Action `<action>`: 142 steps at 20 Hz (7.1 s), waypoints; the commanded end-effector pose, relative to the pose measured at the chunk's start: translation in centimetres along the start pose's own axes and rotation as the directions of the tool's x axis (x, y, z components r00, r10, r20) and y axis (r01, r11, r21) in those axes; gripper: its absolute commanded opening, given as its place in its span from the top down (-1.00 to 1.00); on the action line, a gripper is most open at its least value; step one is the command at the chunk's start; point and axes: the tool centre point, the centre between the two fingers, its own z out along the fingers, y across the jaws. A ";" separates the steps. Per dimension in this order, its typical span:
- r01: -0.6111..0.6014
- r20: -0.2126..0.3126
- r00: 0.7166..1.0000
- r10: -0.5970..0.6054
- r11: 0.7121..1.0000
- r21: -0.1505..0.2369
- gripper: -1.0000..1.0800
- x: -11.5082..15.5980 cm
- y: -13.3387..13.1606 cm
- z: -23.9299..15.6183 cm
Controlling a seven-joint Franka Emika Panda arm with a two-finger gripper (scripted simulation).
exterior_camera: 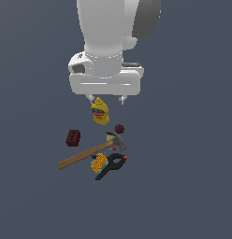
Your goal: Pick up a designated object from a clutter of objects.
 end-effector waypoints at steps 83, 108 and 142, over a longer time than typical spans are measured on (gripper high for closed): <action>-0.952 0.011 0.305 0.952 0.305 -0.008 -0.92 10.0 -0.7 26.2; -0.954 0.011 0.301 0.954 0.301 -0.002 1.00 10.2 -0.9 30.0; -0.955 0.011 0.297 0.955 0.297 -0.006 1.00 3.3 1.2 3.1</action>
